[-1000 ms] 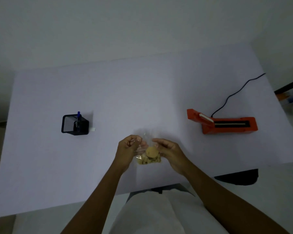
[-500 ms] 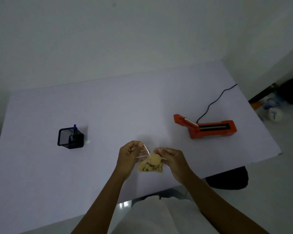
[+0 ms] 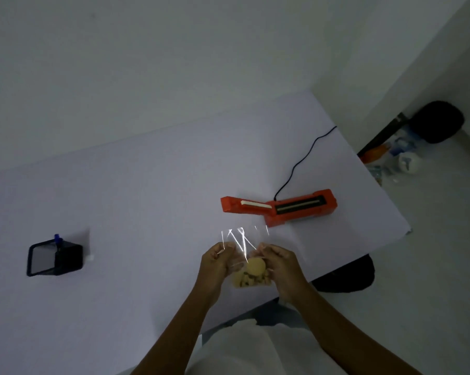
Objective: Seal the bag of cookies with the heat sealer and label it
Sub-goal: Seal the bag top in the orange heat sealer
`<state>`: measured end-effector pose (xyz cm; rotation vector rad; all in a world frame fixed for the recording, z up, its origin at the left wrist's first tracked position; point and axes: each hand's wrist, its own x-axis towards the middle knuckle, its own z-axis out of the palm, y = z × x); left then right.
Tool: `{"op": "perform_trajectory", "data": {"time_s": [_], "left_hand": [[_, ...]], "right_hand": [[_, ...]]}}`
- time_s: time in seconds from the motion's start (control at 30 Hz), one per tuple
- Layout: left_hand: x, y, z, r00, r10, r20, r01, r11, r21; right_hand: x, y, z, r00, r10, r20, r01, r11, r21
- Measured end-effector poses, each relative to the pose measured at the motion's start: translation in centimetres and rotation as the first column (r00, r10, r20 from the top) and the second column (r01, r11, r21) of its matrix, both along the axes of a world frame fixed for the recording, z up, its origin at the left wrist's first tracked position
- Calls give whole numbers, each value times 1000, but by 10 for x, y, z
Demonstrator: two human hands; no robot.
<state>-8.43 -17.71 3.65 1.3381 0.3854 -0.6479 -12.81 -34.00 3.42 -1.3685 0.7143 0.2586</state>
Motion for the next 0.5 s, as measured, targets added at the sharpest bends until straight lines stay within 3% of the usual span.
{"op": "perform_trajectory", "data": {"time_s": [0.17,0.5], "left_hand": [[5,-63,-9,990,-136,-19,136,991,-8],[28,-160,-30,998,-53,-24,55,992,110]], "right_hand": [[0,-62,-5,997,-57,-50,57,998,6],[25,-155,-28,989,-60,-133,70,995,72]]}}
